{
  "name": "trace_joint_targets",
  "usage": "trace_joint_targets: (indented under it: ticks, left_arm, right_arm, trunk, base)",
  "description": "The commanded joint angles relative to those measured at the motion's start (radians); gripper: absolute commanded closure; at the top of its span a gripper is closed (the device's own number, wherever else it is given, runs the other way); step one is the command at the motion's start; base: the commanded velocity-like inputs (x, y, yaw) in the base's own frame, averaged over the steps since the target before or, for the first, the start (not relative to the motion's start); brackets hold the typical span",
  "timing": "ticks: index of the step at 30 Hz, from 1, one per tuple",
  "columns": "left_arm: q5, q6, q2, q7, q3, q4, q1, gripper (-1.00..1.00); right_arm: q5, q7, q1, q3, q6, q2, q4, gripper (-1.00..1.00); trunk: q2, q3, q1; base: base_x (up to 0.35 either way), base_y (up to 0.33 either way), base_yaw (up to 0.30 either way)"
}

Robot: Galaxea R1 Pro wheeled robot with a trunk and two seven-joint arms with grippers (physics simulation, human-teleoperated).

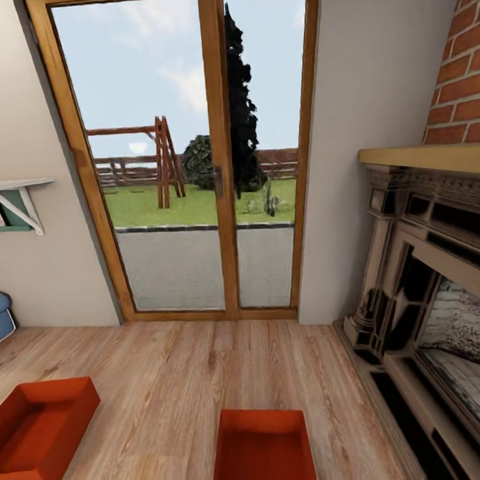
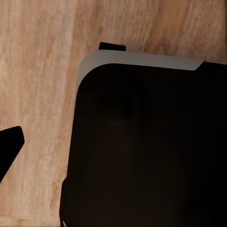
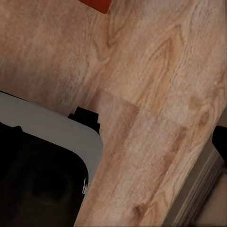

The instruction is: Move the two storage containers from the living room to the garage. In the garage, place one container on the floor and stack the other container on top of it (either order is fine).

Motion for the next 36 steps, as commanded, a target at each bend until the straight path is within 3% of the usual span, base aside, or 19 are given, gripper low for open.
trace_joint_targets:
  ticks: [1, 15, 36]
  left_arm:
    - [0.007, -0.002, 0.0, 0.001, 0.0, 0.0, 0.0, -1.0]
    - [0.007, -0.002, 0.0, 0.001, 0.0, 0.0, 0.0, -1.0]
    - [0.007, -0.001, 0.001, 0.001, 0.0, 0.0, 0.0, -1.0]
  right_arm:
    - [0.004, 0.002, -0.001, -0.004, -0.006, 0.0, 0.003, -1.0]
    - [0.004, 0.002, -0.001, -0.004, -0.006, 0.001, 0.003, -1.0]
    - [0.004, 0.002, -0.001, -0.004, -0.006, -0.002, 0.003, -1.0]
  trunk:
    - [-0.001, -0.001, 0.0]
    - [-0.001, -0.001, 0.0]
    - [-0.001, -0.001, 0.0]
  base:
    - [0.0, 0.0, -0.2]
    - [0.0, 0.0, -0.13]
    - [0.025, 0.0, -0.007]
